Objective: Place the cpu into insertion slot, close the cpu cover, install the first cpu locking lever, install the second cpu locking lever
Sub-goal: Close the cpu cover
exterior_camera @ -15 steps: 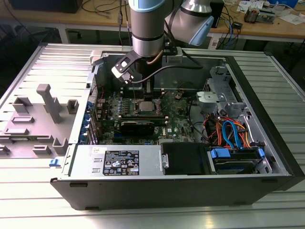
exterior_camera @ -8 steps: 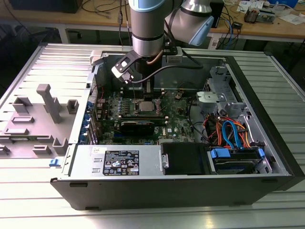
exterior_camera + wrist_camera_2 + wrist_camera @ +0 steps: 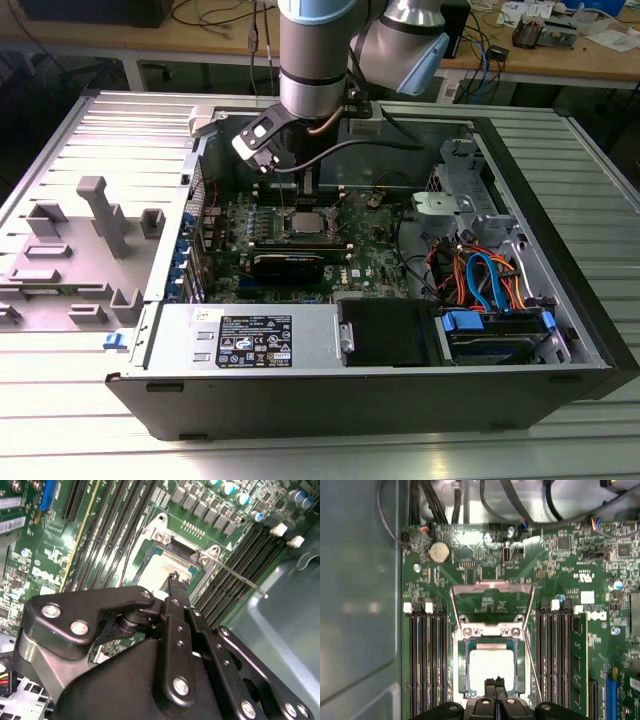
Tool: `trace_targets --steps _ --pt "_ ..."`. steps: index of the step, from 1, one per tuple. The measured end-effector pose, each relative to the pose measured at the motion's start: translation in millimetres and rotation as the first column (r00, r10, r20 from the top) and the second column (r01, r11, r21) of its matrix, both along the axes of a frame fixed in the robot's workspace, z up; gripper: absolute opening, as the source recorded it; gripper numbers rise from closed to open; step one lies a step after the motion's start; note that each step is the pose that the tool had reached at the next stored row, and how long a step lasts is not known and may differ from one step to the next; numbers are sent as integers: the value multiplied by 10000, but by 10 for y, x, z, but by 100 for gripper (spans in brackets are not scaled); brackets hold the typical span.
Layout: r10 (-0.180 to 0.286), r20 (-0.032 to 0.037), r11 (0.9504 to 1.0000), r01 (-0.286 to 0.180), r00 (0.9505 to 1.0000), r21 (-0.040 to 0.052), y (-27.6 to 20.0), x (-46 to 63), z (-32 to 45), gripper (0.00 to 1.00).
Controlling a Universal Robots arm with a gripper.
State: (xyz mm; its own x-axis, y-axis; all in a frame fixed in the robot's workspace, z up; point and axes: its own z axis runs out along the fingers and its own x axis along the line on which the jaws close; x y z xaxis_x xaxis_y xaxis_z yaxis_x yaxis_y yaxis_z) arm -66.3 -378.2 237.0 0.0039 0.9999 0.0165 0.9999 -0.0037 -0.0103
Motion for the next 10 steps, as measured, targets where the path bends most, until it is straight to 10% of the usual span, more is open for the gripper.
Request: trace_targets --steps 10 --pt "0 1 10000 0 10000 -3 1 0 24 11"
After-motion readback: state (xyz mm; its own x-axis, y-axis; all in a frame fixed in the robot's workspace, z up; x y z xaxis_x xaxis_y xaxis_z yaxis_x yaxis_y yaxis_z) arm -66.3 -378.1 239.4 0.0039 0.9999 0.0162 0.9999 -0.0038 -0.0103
